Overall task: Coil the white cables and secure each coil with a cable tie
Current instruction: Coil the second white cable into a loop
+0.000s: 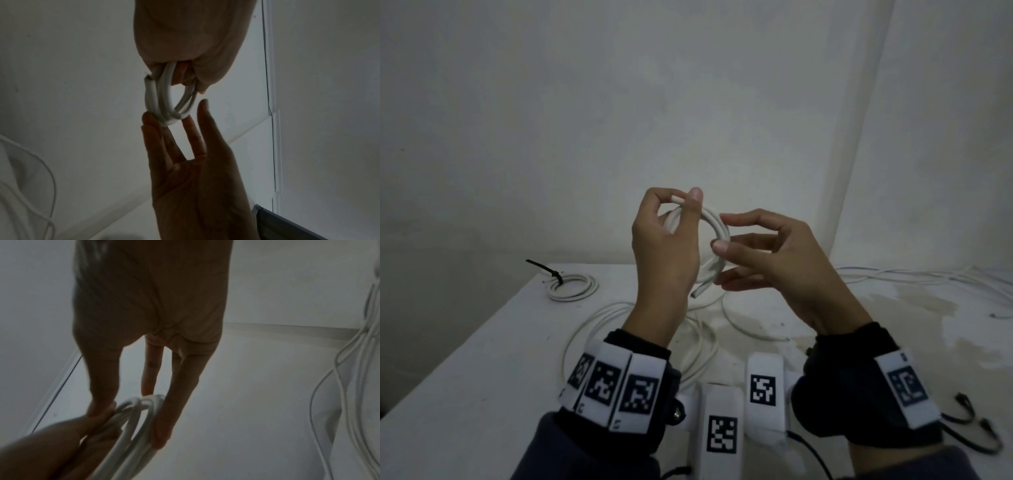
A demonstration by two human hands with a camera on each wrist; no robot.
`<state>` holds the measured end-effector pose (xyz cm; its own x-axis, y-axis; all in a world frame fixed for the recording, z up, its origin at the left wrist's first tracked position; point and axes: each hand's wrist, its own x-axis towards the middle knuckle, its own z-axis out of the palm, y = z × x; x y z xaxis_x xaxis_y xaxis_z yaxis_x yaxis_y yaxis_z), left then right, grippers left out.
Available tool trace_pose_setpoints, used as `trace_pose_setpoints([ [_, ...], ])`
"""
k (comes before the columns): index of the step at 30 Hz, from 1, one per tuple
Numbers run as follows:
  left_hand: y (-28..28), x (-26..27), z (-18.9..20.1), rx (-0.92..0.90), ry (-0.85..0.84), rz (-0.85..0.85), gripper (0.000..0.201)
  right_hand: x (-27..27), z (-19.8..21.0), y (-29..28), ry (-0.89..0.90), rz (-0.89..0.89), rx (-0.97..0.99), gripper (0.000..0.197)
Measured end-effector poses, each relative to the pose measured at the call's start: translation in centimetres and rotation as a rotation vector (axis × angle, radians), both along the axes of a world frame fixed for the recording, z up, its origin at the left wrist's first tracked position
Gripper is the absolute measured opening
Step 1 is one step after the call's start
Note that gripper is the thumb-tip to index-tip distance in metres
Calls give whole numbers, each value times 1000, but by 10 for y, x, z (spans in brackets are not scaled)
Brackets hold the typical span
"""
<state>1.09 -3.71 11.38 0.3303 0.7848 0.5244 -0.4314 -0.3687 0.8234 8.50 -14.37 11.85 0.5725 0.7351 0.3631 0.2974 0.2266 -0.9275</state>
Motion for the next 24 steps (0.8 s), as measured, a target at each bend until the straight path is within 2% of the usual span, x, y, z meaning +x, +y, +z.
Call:
trace_pose_setpoints([
  [4,-11,1,0,4,24,-86,13,-1,-5,10,-149,-214,32,28],
  [8,-15,-4,2,20,156,-369,8,10,-11,9,-283,-347,32,22],
  [12,3,-13,10,-103,287,-601,8,18,-14,5,-642,-502,-92,28],
  [15,18,-21,13,-229,331,-740,19,13,-13,7,-834,-498,-180,27],
  [18,24,-25,13,-267,381,-858,24,7,-13,8,-875,-453,-222,22],
  [20,22,-21,13,-289,381,-842,23,7,-14,9,-848,-443,-190,23],
  [24,12,-11,12,-274,378,-640,14,9,-11,10,-806,-465,-157,17],
])
